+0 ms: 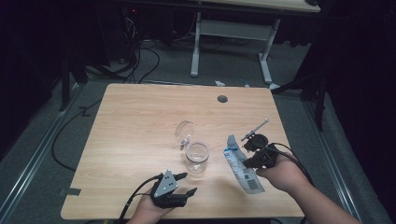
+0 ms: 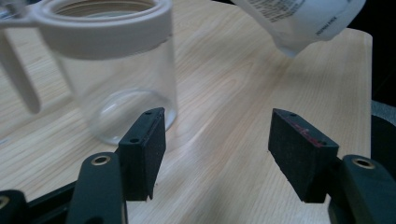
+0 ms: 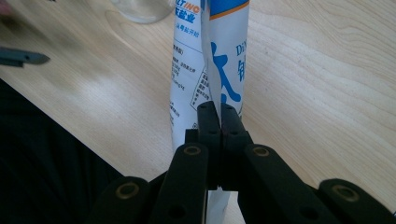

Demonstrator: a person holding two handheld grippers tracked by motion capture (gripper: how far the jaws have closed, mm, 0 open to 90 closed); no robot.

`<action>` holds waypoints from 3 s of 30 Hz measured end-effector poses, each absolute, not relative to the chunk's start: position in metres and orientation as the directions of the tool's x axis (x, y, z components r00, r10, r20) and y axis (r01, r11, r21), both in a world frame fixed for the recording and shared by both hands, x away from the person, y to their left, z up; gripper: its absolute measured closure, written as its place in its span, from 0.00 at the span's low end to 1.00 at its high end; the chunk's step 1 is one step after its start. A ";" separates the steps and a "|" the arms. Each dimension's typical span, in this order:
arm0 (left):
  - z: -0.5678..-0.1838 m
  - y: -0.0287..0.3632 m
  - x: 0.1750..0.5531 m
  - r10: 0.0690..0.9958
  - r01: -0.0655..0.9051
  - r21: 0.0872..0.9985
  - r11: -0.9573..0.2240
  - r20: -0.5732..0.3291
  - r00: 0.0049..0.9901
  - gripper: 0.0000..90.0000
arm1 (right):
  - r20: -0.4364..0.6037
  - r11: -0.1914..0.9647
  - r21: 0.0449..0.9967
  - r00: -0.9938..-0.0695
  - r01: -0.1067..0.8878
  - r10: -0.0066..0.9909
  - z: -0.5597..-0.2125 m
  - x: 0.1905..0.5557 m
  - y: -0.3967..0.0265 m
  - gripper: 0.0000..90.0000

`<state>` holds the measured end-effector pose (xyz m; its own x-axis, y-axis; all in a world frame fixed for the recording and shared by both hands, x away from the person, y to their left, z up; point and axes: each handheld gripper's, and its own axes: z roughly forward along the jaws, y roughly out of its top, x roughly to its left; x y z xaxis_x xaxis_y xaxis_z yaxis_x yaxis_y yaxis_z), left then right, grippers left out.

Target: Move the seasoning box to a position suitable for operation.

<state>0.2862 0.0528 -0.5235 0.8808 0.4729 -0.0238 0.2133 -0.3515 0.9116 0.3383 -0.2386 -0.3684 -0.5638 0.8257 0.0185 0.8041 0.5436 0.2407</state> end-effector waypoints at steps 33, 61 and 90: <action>-0.525 -0.018 0.285 0.393 0.150 0.935 -0.320 -0.014 0.920 0.37 | 0.042 0.579 0.266 -0.610 0.771 0.791 -0.351 0.338 -0.200 1.00; -0.527 -0.042 0.289 0.404 0.119 0.943 -0.312 0.019 0.914 0.31 | 0.062 0.587 0.288 -0.626 0.757 0.777 -0.347 0.340 -0.181 1.00; -0.515 -0.045 0.276 0.452 0.100 0.942 -0.322 0.060 0.890 0.55 | 0.043 0.602 0.291 -0.639 0.744 0.768 -0.341 0.341 -0.174 1.00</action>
